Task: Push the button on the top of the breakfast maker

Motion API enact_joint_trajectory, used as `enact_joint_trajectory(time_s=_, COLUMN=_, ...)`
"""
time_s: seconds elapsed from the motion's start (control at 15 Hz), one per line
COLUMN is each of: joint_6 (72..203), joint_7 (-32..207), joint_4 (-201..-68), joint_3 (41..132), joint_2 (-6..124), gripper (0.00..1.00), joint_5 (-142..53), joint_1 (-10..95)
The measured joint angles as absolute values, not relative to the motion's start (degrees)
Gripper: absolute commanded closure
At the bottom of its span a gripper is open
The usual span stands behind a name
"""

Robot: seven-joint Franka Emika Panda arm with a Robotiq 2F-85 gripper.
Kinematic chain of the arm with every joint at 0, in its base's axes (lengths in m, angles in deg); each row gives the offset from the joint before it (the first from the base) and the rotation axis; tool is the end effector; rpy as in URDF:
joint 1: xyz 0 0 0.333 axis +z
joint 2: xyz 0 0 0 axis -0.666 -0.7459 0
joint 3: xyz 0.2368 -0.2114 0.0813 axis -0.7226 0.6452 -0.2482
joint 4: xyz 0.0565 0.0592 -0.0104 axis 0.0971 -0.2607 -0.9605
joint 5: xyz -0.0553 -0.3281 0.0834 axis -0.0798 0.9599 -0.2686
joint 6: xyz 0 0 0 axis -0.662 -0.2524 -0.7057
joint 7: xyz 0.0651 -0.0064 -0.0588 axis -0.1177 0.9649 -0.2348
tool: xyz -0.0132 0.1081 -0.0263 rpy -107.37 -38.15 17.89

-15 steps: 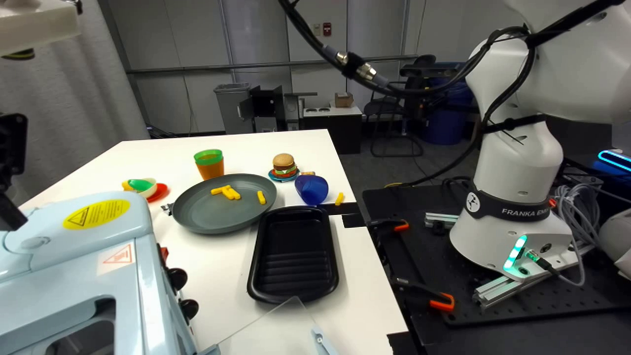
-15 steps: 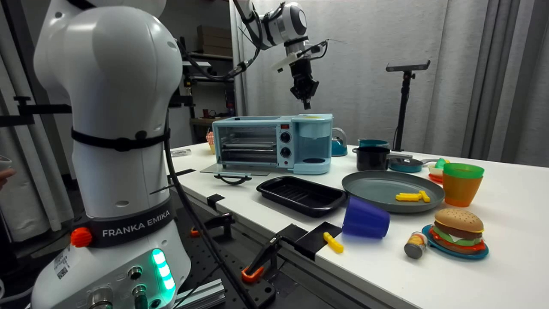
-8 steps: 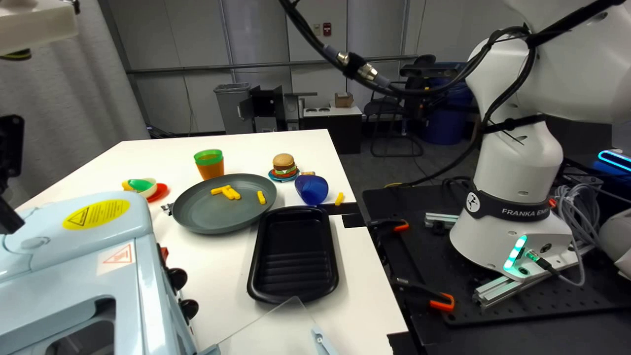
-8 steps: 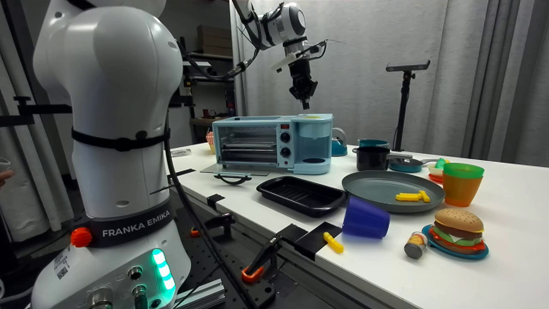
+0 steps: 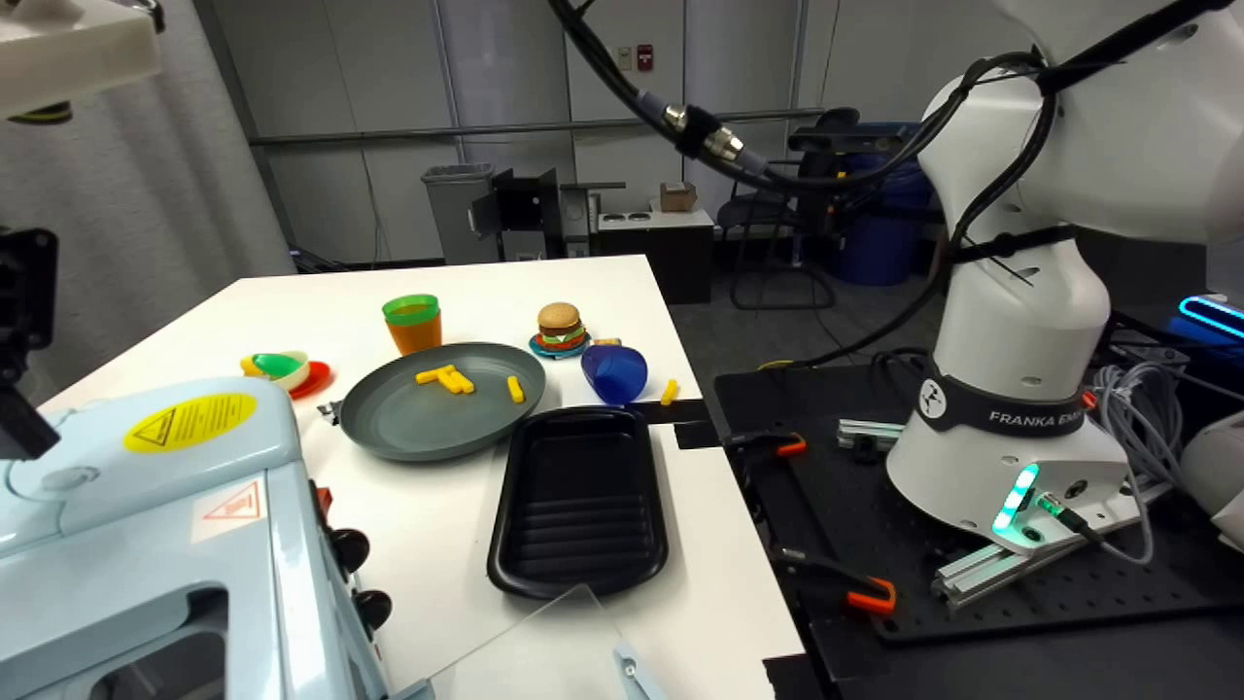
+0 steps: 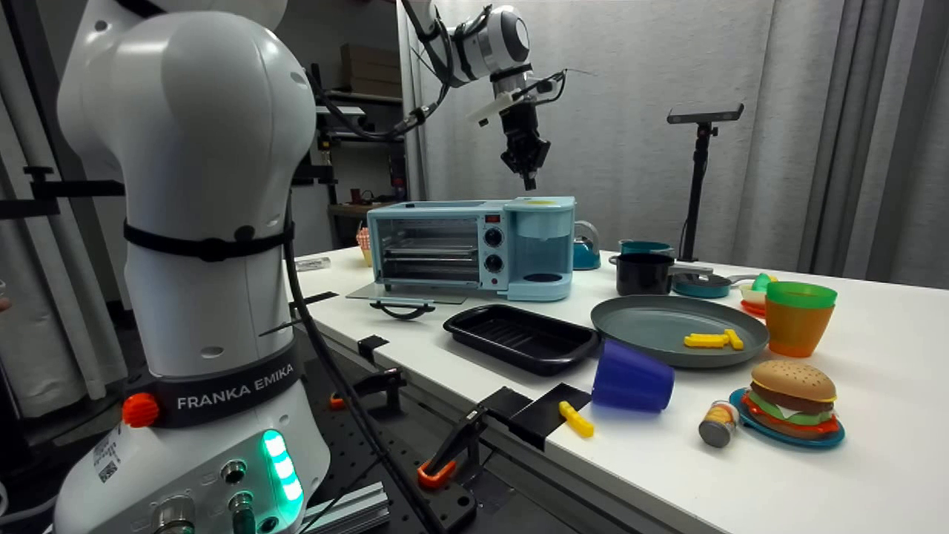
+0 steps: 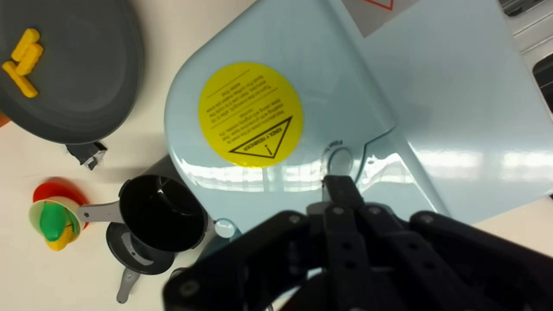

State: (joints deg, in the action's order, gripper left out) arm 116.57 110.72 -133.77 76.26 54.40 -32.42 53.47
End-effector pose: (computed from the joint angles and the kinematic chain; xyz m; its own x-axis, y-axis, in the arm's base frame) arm 0.6015 0.1676 0.4457 0.9931 -0.0682 0.0956 -0.0840 -0.9815 0.1719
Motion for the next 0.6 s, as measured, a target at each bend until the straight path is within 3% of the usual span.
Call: enact_joint_trajectory(time_s=0.6, joint_6=116.6, joint_7=110.7, joint_4=-134.0, joint_3=76.6, joint_2=53.7, gripper=1.0, joint_5=-32.4, joint_1=53.5)
